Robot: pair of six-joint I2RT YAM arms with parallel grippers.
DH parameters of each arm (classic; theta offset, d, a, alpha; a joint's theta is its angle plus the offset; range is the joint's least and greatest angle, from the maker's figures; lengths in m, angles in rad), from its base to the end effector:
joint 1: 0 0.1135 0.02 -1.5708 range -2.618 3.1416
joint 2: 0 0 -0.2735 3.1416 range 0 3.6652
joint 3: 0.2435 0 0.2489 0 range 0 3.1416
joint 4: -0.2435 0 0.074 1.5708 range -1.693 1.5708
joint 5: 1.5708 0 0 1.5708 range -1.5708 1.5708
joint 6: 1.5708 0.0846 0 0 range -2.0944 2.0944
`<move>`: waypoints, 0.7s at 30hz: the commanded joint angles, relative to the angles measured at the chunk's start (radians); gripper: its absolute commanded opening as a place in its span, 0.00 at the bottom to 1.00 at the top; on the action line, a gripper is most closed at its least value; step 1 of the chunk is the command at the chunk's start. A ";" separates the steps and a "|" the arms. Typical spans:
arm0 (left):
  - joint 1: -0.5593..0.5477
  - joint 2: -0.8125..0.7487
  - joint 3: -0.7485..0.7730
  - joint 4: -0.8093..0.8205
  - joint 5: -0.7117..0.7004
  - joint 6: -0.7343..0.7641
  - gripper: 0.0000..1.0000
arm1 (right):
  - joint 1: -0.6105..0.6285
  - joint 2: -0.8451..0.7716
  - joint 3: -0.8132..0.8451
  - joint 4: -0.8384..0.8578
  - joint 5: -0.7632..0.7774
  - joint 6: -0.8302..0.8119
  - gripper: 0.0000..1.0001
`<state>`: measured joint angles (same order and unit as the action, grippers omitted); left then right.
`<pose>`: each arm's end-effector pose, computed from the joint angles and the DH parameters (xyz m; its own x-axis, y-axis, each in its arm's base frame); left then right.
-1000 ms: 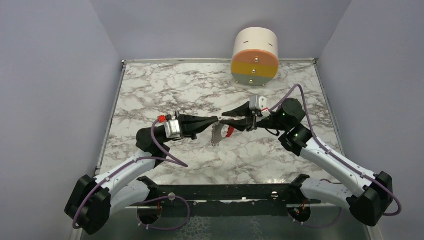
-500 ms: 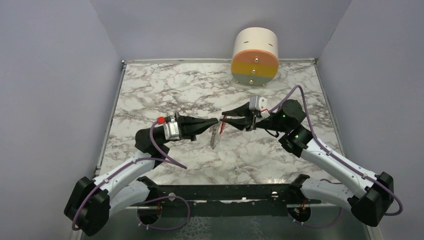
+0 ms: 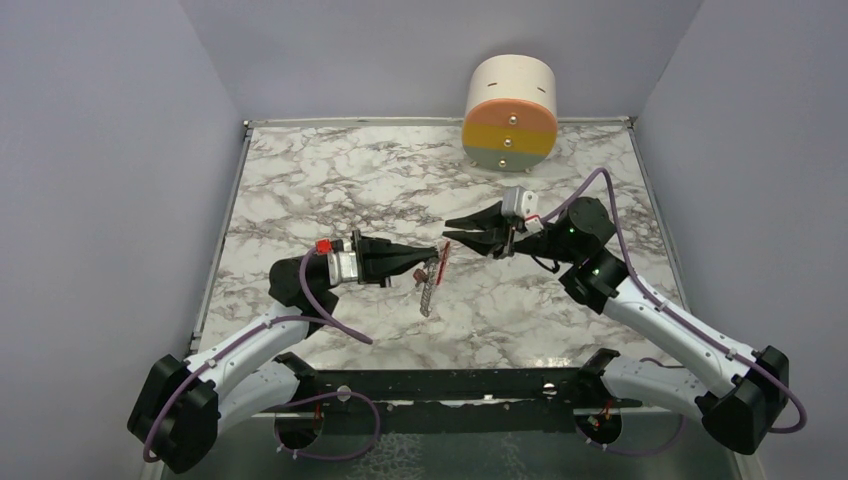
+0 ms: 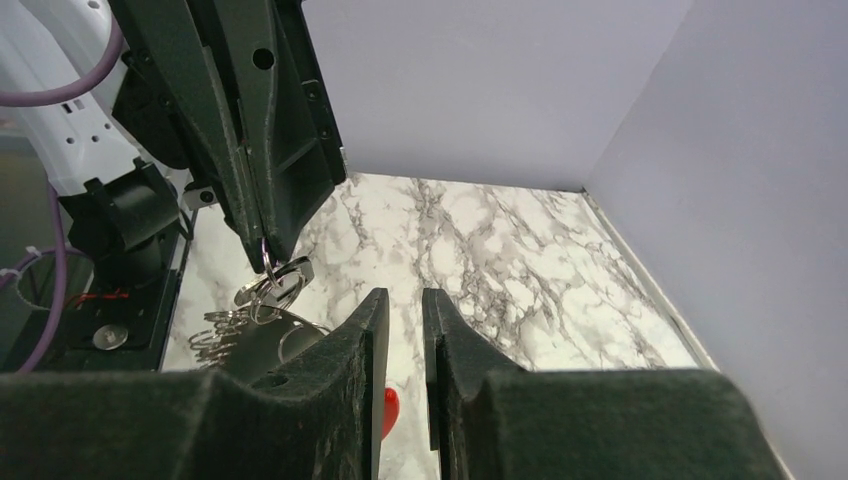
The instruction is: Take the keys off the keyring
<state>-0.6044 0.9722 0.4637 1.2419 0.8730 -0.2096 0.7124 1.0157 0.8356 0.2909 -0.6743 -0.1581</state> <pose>0.1289 -0.1678 0.3602 0.3653 -0.4148 -0.8334 0.9299 0.1216 0.3471 0.1649 0.2122 0.3772 0.2370 0.0422 -0.9706 -0.9548 0.1946 -0.2246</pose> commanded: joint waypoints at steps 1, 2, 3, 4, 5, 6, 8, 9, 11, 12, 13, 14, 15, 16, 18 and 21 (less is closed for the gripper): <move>-0.003 -0.012 0.046 0.036 0.042 0.009 0.00 | 0.004 0.001 0.033 -0.028 0.042 0.002 0.19; -0.003 -0.010 0.049 0.038 0.050 0.005 0.00 | 0.003 0.004 0.030 -0.021 0.054 0.001 0.19; -0.002 -0.010 0.050 0.042 0.056 0.001 0.00 | 0.004 0.010 0.029 -0.013 0.061 -0.001 0.19; -0.003 -0.012 0.050 0.050 0.064 -0.006 0.00 | 0.004 0.020 0.028 -0.004 0.065 -0.001 0.19; -0.003 -0.011 0.049 0.063 0.074 -0.014 0.00 | 0.004 0.032 0.033 -0.002 0.063 -0.001 0.19; -0.003 -0.010 0.050 0.078 0.088 -0.025 0.00 | 0.004 0.047 0.042 -0.005 0.057 0.000 0.19; -0.003 -0.005 0.054 0.111 0.127 -0.044 0.00 | 0.004 0.076 0.056 -0.016 0.042 -0.002 0.18; -0.003 -0.001 0.057 0.127 0.150 -0.052 0.00 | 0.004 0.085 0.061 -0.021 0.037 -0.002 0.19; -0.003 0.002 0.062 0.151 0.199 -0.061 0.00 | 0.004 0.087 0.067 -0.035 0.037 0.000 0.19; -0.003 0.004 0.066 0.155 0.218 -0.061 0.00 | 0.004 0.081 0.066 -0.037 0.041 0.005 0.19; -0.003 0.006 0.068 0.155 0.230 -0.057 0.00 | 0.004 0.069 0.064 -0.043 0.045 0.010 0.19; -0.003 0.008 0.070 0.148 0.235 -0.050 0.00 | 0.004 0.054 0.061 -0.048 0.050 0.017 0.19; -0.003 0.007 0.072 0.135 0.239 -0.037 0.00 | 0.004 0.040 0.056 -0.052 0.052 0.025 0.19; -0.003 0.006 0.075 0.116 0.246 -0.018 0.00 | 0.004 0.022 0.050 -0.055 0.055 0.029 0.19; -0.002 0.000 0.082 0.083 0.260 0.020 0.00 | 0.004 -0.015 0.034 -0.058 0.061 0.043 0.19; -0.001 0.000 0.094 0.045 0.278 0.058 0.00 | 0.004 -0.071 0.012 -0.058 0.055 0.065 0.19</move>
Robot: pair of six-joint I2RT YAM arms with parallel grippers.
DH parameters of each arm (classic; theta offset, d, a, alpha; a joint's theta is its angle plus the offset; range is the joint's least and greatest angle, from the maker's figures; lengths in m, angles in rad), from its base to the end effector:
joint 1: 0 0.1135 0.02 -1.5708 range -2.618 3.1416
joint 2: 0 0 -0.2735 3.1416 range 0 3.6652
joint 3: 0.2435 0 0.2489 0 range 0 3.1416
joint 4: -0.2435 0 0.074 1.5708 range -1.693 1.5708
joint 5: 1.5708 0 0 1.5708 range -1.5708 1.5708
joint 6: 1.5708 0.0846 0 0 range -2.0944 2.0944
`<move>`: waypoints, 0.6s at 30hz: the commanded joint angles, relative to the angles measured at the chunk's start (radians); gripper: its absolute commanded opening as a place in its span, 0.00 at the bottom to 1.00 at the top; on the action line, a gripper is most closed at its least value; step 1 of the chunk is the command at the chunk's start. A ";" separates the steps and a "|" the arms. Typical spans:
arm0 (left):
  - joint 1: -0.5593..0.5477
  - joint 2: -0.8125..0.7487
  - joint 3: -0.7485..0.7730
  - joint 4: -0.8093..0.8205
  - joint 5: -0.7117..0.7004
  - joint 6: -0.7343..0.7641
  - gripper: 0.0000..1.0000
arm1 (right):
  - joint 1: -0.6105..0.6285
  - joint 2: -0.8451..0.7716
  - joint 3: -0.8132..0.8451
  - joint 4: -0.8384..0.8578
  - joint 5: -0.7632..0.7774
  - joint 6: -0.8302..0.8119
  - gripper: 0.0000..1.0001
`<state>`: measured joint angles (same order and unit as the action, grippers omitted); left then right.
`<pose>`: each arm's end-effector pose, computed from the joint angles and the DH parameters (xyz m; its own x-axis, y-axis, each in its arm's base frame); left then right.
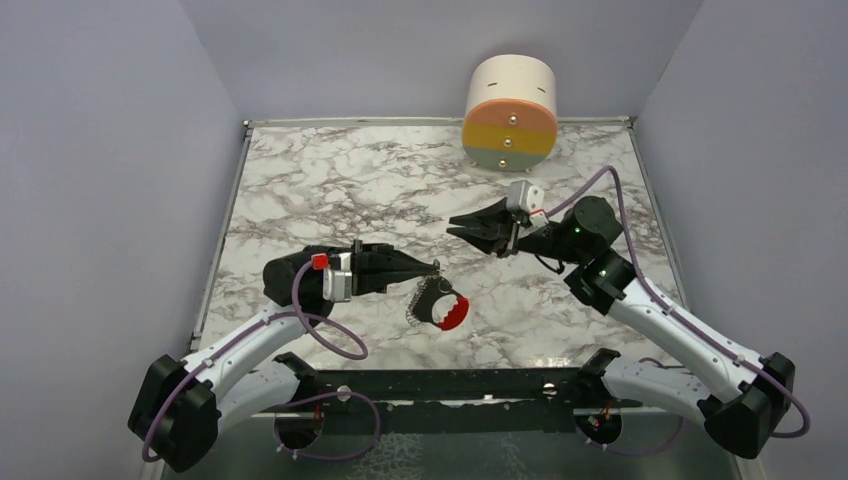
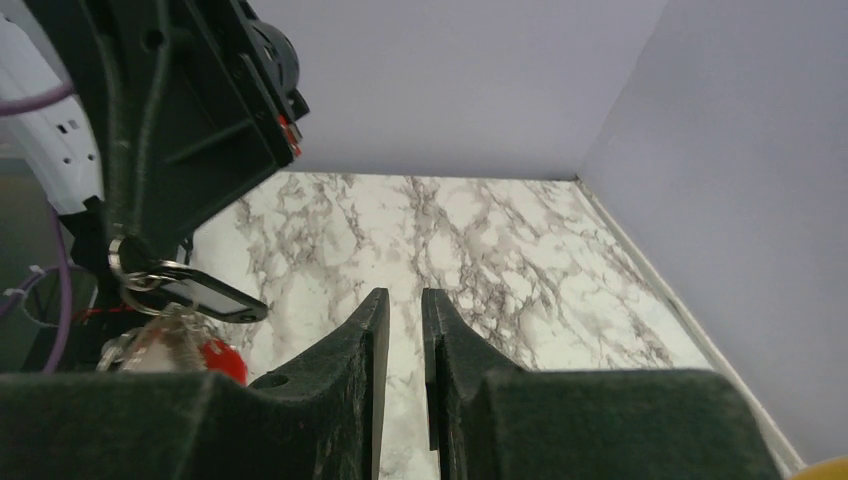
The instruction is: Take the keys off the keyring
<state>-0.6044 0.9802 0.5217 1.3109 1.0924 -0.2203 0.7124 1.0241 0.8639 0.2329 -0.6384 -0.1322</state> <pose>0.1097 -0.1670 0.3726 0.4423 -0.4277 -0.7883 0.8598 -0.0479 0.5084 0.1694 0.2129 0.3782 0.1830 0.0182 -0.9830 -0.9590 0.2236 -0.1744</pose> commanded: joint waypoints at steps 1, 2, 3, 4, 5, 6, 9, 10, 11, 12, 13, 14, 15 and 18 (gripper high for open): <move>-0.001 -0.005 0.038 -0.025 0.060 0.074 0.00 | 0.004 -0.094 -0.017 -0.002 0.017 0.047 0.19; -0.001 -0.002 0.038 -0.025 0.060 0.079 0.00 | 0.004 -0.105 -0.017 -0.011 0.013 0.053 0.19; -0.001 0.001 0.041 -0.028 0.060 0.083 0.00 | 0.004 -0.113 -0.016 -0.021 0.011 0.055 0.19; 0.000 0.002 0.042 -0.031 0.060 0.089 0.00 | 0.004 -0.126 -0.015 -0.035 0.011 0.061 0.19; 0.001 0.002 0.043 -0.035 0.060 0.096 0.00 | 0.004 -0.137 -0.016 -0.050 0.013 0.067 0.19; 0.002 0.002 0.042 -0.038 0.061 0.103 0.00 | 0.004 -0.149 -0.018 -0.068 0.016 0.080 0.18; 0.005 0.004 0.044 -0.045 0.063 0.121 0.00 | 0.004 -0.179 -0.040 -0.095 0.003 0.115 0.15; 0.005 0.003 0.045 -0.047 0.063 0.123 0.00 | 0.004 -0.181 -0.047 -0.101 -0.008 0.127 0.13; 0.006 0.005 0.047 -0.047 0.063 0.124 0.00 | 0.004 -0.183 -0.053 -0.106 -0.019 0.138 0.11; 0.006 0.005 0.050 -0.049 0.063 0.125 0.00 | 0.004 -0.183 -0.061 -0.109 -0.035 0.150 0.09; 0.006 0.005 0.053 -0.054 0.063 0.131 0.00 | 0.004 -0.181 -0.065 -0.116 -0.048 0.157 0.08; 0.008 0.003 0.056 -0.062 0.061 0.136 0.00 | 0.004 -0.183 -0.067 -0.122 -0.058 0.161 0.07; 0.008 0.001 0.058 -0.074 0.058 0.146 0.00 | 0.004 -0.182 -0.068 -0.127 -0.069 0.163 0.07; 0.009 -0.003 0.063 -0.090 0.055 0.157 0.00 | 0.004 -0.172 -0.067 -0.130 -0.109 0.172 0.07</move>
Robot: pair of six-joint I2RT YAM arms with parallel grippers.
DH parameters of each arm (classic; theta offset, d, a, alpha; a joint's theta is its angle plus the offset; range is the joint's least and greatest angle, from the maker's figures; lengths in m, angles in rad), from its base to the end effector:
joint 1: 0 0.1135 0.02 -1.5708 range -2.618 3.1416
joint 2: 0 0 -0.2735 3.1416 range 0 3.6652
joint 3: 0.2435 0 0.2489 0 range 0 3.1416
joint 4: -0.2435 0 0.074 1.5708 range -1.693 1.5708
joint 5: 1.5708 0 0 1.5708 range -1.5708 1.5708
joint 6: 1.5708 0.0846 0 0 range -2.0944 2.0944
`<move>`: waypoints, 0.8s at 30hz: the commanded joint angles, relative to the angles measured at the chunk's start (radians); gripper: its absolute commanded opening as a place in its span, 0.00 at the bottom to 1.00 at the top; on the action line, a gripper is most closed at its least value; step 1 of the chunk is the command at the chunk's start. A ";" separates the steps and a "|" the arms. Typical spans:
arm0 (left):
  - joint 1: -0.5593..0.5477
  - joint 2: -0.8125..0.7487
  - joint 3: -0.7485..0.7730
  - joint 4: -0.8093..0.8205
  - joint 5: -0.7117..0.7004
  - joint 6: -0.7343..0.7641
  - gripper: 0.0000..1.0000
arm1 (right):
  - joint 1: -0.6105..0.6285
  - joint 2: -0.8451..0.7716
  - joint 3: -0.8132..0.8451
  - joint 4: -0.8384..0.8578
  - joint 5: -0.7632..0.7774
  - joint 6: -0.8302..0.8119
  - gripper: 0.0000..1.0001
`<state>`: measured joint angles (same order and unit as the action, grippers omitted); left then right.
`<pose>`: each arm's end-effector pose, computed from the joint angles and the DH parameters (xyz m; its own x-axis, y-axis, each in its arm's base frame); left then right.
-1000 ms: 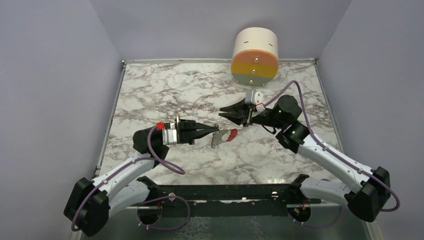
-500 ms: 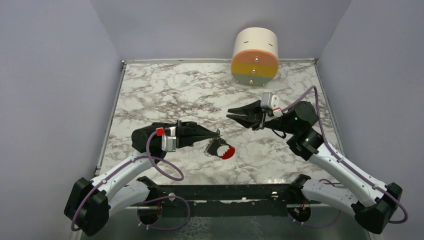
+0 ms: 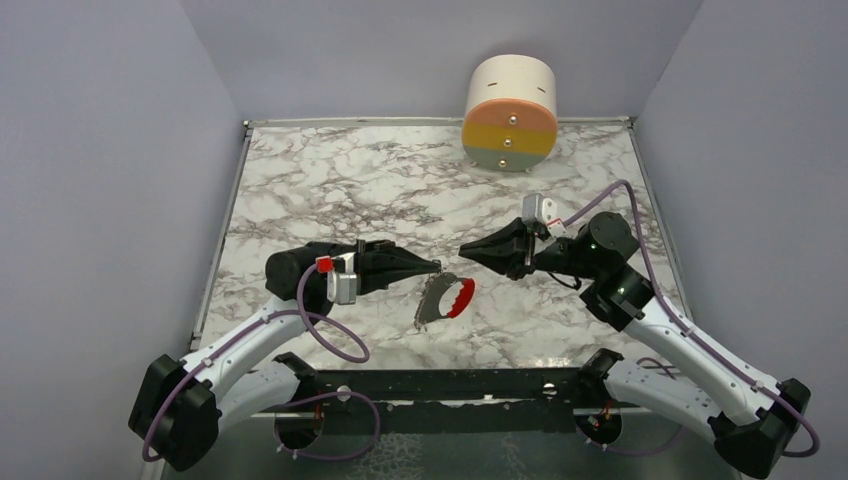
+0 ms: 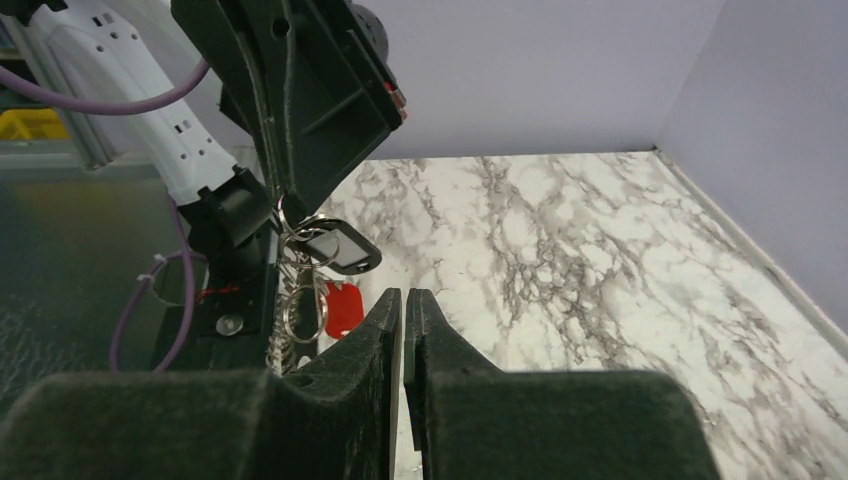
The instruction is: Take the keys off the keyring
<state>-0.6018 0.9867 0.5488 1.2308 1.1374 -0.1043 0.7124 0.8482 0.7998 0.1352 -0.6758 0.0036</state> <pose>0.1134 -0.1710 0.3716 0.5046 -0.3996 -0.7653 0.8197 -0.0563 0.5700 0.1340 0.1857 0.3790 0.0621 0.0573 -0.9964 -0.9818 0.1829 -0.0506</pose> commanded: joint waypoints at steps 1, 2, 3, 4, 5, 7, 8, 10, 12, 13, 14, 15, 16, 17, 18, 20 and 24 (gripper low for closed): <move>0.007 -0.010 0.034 -0.010 0.009 0.042 0.00 | 0.004 0.015 -0.001 -0.029 -0.090 0.042 0.07; 0.007 -0.011 0.034 -0.010 0.007 0.041 0.00 | 0.004 0.025 0.003 -0.025 -0.113 0.048 0.08; 0.006 -0.010 0.033 -0.010 0.006 0.043 0.00 | 0.004 0.036 0.005 -0.020 -0.128 0.053 0.08; 0.007 -0.010 0.033 -0.010 0.004 0.043 0.00 | 0.004 0.043 0.006 -0.013 -0.138 0.059 0.08; 0.007 -0.011 0.032 -0.010 0.004 0.043 0.00 | 0.004 0.047 0.005 -0.005 -0.144 0.063 0.08; 0.007 -0.012 0.030 -0.012 0.003 0.043 0.00 | 0.004 0.047 0.001 0.019 -0.157 0.072 0.08; 0.007 -0.013 0.027 -0.013 -0.001 0.042 0.00 | 0.004 0.047 -0.001 0.032 -0.164 0.079 0.08; 0.007 -0.013 0.028 -0.018 -0.004 0.050 0.00 | 0.004 0.047 -0.003 0.050 -0.182 0.087 0.08; 0.007 -0.008 0.028 -0.021 -0.004 0.053 0.00 | 0.004 0.051 -0.002 0.060 -0.189 0.092 0.08; 0.007 -0.006 0.029 -0.021 -0.004 0.054 0.00 | 0.004 0.052 0.000 0.063 -0.193 0.094 0.08; 0.007 -0.004 0.029 -0.022 -0.004 0.053 0.00 | 0.004 0.053 0.001 0.065 -0.195 0.095 0.08; 0.007 -0.003 0.028 -0.021 -0.005 0.054 0.00 | 0.004 0.054 0.002 0.069 -0.195 0.095 0.08; 0.007 -0.002 0.026 -0.021 -0.007 0.054 0.00 | 0.004 0.052 0.004 0.071 -0.196 0.094 0.08; 0.007 -0.002 0.025 -0.021 -0.007 0.056 0.00 | 0.004 0.050 0.003 0.076 -0.196 0.095 0.08; 0.007 -0.004 0.025 -0.021 -0.007 0.057 0.00 | 0.004 0.050 0.004 0.083 -0.197 0.098 0.08; 0.007 -0.005 0.022 -0.021 -0.008 0.062 0.00 | 0.004 0.054 0.001 0.099 -0.203 0.105 0.08; 0.007 -0.004 0.022 -0.022 -0.009 0.070 0.00 | 0.004 0.070 -0.004 0.141 -0.222 0.126 0.08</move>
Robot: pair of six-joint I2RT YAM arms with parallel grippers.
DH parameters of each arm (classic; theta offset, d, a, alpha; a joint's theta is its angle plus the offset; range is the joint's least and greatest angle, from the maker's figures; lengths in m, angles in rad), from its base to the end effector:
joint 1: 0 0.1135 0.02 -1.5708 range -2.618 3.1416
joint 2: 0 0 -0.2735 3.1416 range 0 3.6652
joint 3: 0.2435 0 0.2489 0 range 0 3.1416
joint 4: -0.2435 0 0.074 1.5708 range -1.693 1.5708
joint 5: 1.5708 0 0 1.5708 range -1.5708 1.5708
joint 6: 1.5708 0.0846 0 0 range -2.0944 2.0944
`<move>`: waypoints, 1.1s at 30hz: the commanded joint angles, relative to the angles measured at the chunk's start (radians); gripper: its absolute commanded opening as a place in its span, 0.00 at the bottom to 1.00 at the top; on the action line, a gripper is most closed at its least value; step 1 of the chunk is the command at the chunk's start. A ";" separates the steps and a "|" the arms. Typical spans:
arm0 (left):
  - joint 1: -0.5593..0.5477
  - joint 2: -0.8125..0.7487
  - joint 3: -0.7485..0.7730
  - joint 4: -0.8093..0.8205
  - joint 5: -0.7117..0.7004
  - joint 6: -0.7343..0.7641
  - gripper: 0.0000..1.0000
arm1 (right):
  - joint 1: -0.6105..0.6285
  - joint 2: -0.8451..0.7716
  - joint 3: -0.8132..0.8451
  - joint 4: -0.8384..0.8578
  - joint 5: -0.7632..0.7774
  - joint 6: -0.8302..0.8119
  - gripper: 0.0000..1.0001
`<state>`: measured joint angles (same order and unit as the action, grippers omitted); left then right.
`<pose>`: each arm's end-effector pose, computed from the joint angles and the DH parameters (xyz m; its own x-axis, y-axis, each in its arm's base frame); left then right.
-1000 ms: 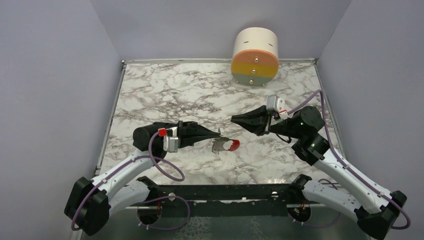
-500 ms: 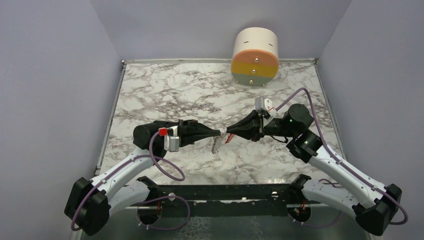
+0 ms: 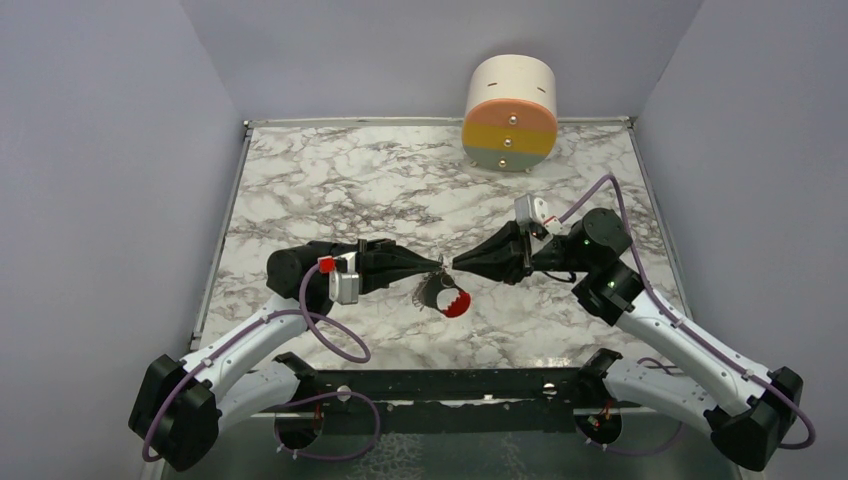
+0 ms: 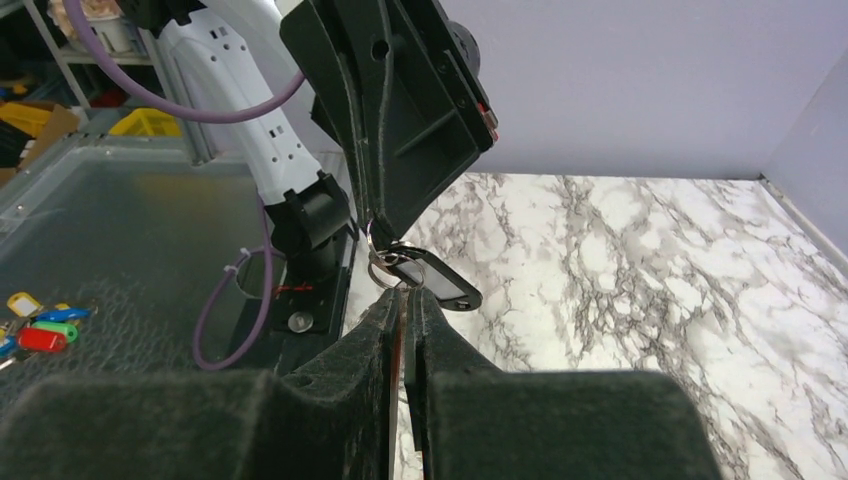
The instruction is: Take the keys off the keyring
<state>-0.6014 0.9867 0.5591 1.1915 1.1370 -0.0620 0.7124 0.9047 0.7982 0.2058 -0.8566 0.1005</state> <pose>0.1157 -0.1725 0.3719 0.5211 -0.3891 -0.7596 0.8119 -0.0484 0.5817 0.1295 0.1963 0.3754 -0.0254 0.0649 -0.9976 -0.9997 -0.0023 0.0253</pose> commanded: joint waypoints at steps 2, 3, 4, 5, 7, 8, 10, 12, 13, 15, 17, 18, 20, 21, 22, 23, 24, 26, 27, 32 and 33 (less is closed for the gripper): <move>0.006 -0.001 0.009 0.017 -0.011 0.035 0.00 | 0.004 0.022 -0.006 0.095 -0.055 0.045 0.08; 0.006 0.002 0.011 0.017 -0.012 0.037 0.00 | 0.004 0.025 -0.008 0.108 -0.060 0.052 0.08; 0.006 0.004 0.011 0.017 -0.013 0.037 0.00 | 0.004 0.027 -0.009 0.119 -0.065 0.059 0.08; 0.006 0.006 0.012 0.018 -0.013 0.038 0.00 | 0.004 0.030 -0.011 0.126 -0.068 0.061 0.08; 0.006 0.009 0.014 0.018 -0.013 0.041 0.00 | 0.004 0.037 -0.011 0.132 -0.073 0.066 0.08; 0.006 0.009 0.014 0.019 -0.013 0.042 0.00 | 0.004 0.039 -0.012 0.135 -0.076 0.068 0.08; 0.006 0.009 0.015 0.021 -0.012 0.046 0.00 | 0.004 0.044 -0.015 0.145 -0.081 0.072 0.08; 0.006 0.009 0.016 0.024 -0.008 0.044 0.00 | 0.004 0.045 -0.019 0.155 -0.082 0.073 0.08; 0.006 0.010 0.017 0.028 -0.007 0.041 0.00 | 0.004 0.046 -0.020 0.157 -0.082 0.073 0.08; 0.006 0.011 0.018 0.034 -0.006 0.036 0.00 | 0.004 0.045 -0.021 0.159 -0.078 0.070 0.08; 0.006 0.011 0.018 0.046 -0.002 0.026 0.00 | 0.004 0.046 -0.022 0.159 -0.075 0.066 0.08; 0.006 0.010 0.016 0.052 -0.001 0.023 0.00 | 0.004 0.046 -0.022 0.158 -0.072 0.065 0.08; 0.006 0.008 0.012 0.062 0.001 0.019 0.00 | 0.004 0.048 -0.022 0.159 -0.070 0.060 0.08; 0.006 0.009 0.012 0.066 0.002 0.015 0.00 | 0.004 0.050 -0.022 0.158 -0.070 0.058 0.08; 0.006 0.009 0.011 0.070 0.003 0.013 0.00 | 0.004 0.051 -0.023 0.158 -0.068 0.056 0.08; 0.006 0.010 0.011 0.076 0.003 0.007 0.00 | 0.004 0.052 -0.024 0.158 -0.066 0.056 0.08; 0.006 0.012 0.009 0.085 0.004 0.002 0.00 | 0.004 0.054 -0.024 0.158 -0.065 0.055 0.08; 0.006 0.015 0.006 0.107 0.004 -0.011 0.00 | 0.004 0.056 -0.026 0.162 -0.064 0.055 0.08; 0.006 0.017 0.005 0.117 0.004 -0.019 0.00 | 0.004 0.056 -0.028 0.164 -0.064 0.057 0.08; 0.006 0.016 0.008 0.144 0.010 -0.044 0.00 | 0.004 0.058 -0.030 0.176 -0.061 0.058 0.08; 0.006 0.015 0.009 0.145 0.010 -0.045 0.00 | 0.004 0.057 -0.030 0.178 -0.061 0.059 0.08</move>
<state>-0.6014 1.0046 0.5591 1.2675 1.1370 -0.0799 0.7124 0.9577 0.7795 0.3462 -0.9108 0.1604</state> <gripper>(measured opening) 0.010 0.078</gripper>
